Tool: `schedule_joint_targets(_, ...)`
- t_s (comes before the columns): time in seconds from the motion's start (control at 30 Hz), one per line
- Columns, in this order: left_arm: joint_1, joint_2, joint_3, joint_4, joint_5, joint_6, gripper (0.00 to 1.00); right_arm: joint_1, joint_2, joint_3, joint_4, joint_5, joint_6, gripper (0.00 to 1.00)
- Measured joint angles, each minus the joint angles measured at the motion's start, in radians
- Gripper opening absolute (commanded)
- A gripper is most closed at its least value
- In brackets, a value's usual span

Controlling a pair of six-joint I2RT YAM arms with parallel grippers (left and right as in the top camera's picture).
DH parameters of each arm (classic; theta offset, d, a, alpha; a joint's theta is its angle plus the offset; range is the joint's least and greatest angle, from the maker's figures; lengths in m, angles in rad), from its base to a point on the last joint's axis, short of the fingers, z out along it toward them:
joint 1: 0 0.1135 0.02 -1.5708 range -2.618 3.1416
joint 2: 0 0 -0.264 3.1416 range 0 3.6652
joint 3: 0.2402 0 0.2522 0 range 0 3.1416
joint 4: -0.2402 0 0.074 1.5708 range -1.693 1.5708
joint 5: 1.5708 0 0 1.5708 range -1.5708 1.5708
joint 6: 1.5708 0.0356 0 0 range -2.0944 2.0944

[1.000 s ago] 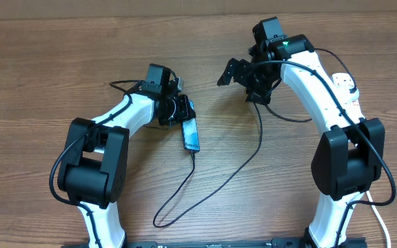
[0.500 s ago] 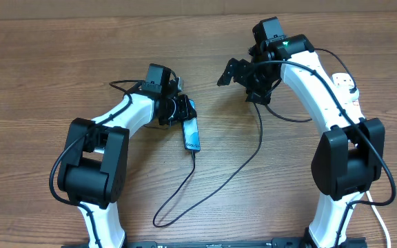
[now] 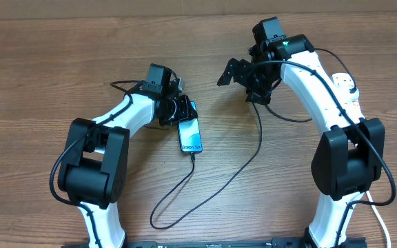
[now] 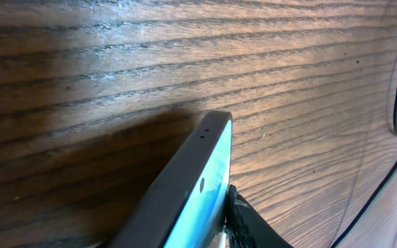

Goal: Plug charger to phone and switch on socket
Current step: 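Lay the phone flat on the table and open the left gripper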

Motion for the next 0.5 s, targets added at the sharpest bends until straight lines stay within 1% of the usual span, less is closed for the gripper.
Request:
schedule_joint_targets(0.27,0.000,0.000,0.000,-0.003,0.000,0.000,0.30,0.000,0.000,0.000,0.000,0.000,0.000,0.97)
schedule_joint_targets(0.3,0.000,0.000,0.000,-0.004,0.000,0.000,0.32,0.000,0.000,0.000,0.000,0.000,0.000,0.97)
schedule_joint_targets(0.33,0.000,0.000,0.000,-0.004,0.000,0.000,0.36,0.000,0.000,0.000,0.000,0.000,0.000,0.97)
schedule_joint_targets(0.4,0.000,0.000,0.000,-0.003,0.005,0.001,0.40,0.000,0.000,0.000,0.000,0.000,0.000,0.97)
schedule_joint_targets(0.5,-0.001,0.000,0.002,-0.002,0.016,0.002,0.48,0.000,0.000,0.000,0.000,0.000,0.000,0.97)
